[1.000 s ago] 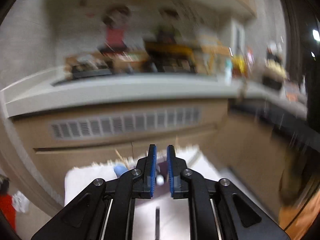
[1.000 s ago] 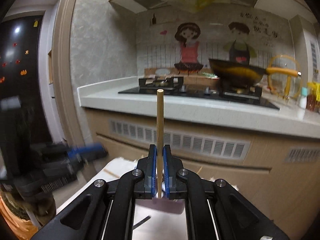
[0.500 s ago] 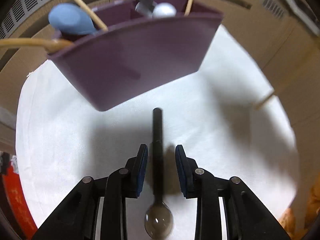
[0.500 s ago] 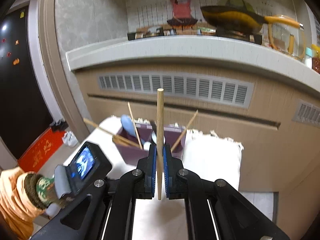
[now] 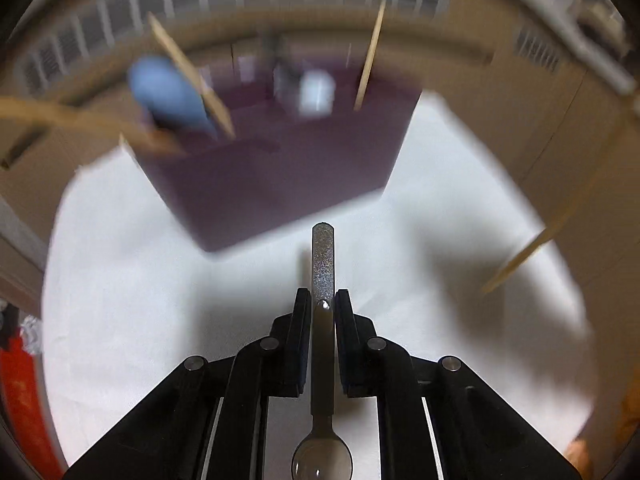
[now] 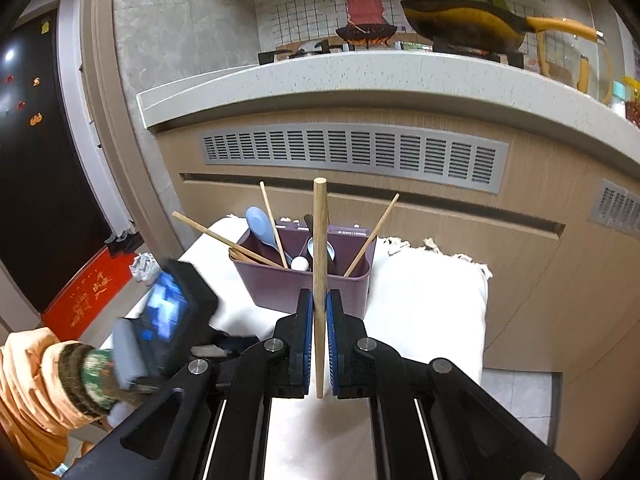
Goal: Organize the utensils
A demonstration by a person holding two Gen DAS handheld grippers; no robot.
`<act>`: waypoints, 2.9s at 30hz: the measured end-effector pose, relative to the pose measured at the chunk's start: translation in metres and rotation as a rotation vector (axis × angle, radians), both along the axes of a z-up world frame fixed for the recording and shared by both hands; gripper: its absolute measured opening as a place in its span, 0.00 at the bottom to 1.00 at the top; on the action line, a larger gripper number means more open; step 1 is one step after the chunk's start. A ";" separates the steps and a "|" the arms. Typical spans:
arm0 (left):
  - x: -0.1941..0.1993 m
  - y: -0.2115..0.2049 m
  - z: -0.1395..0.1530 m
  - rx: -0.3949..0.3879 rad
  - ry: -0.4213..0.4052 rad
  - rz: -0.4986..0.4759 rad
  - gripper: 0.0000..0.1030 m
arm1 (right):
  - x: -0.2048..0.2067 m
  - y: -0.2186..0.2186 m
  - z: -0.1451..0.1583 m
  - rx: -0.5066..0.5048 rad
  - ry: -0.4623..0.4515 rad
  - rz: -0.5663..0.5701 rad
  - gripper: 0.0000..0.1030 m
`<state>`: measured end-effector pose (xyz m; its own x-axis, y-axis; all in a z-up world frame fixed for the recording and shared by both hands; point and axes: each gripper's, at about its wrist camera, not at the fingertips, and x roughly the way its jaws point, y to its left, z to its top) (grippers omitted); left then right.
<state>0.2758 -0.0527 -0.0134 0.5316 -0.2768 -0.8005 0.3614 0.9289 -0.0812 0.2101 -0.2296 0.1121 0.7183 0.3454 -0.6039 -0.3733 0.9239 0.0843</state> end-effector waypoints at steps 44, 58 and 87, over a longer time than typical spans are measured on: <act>0.067 0.081 0.058 -0.456 -0.385 0.355 0.12 | 0.149 0.045 -0.051 -0.036 0.106 -0.021 0.07; -0.003 0.052 0.055 -0.318 -0.357 0.303 0.67 | 0.105 0.024 -0.047 -0.036 0.083 -0.112 0.53; -0.229 0.022 0.019 -0.016 -0.442 0.342 1.00 | -0.147 0.000 -0.118 0.053 -0.053 -0.246 0.96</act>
<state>0.0470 -0.0306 0.0054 0.8774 -0.0398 -0.4781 0.0423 0.9991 -0.0055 0.0630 -0.2299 -0.0063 0.8147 0.1864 -0.5491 -0.1430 0.9823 0.1212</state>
